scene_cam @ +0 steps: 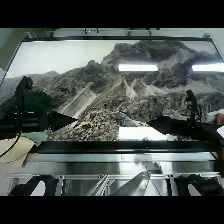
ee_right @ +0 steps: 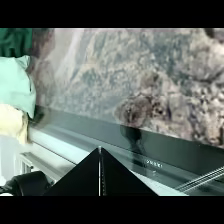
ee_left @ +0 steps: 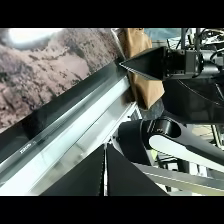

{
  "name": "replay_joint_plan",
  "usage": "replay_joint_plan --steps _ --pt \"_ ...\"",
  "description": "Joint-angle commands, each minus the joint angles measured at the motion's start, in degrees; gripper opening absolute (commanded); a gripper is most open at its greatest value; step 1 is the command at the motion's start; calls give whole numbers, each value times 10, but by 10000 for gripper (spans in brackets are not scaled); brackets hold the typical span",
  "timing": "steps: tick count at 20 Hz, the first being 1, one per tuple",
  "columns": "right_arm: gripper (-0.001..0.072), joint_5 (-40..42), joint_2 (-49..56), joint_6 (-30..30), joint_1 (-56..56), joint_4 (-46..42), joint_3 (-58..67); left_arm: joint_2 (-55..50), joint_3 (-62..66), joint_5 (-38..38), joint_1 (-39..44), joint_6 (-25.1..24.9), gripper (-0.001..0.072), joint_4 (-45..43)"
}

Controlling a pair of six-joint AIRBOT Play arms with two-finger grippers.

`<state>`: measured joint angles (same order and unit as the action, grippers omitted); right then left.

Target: Fold the shirts.

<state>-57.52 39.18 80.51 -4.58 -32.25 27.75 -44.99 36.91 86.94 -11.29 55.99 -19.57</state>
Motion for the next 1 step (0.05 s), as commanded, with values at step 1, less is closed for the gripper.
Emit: replay_joint_plan --steps 1 --pt "29 1 14 0 -3 4 -1 21 -3 -4 0 0 5 0"
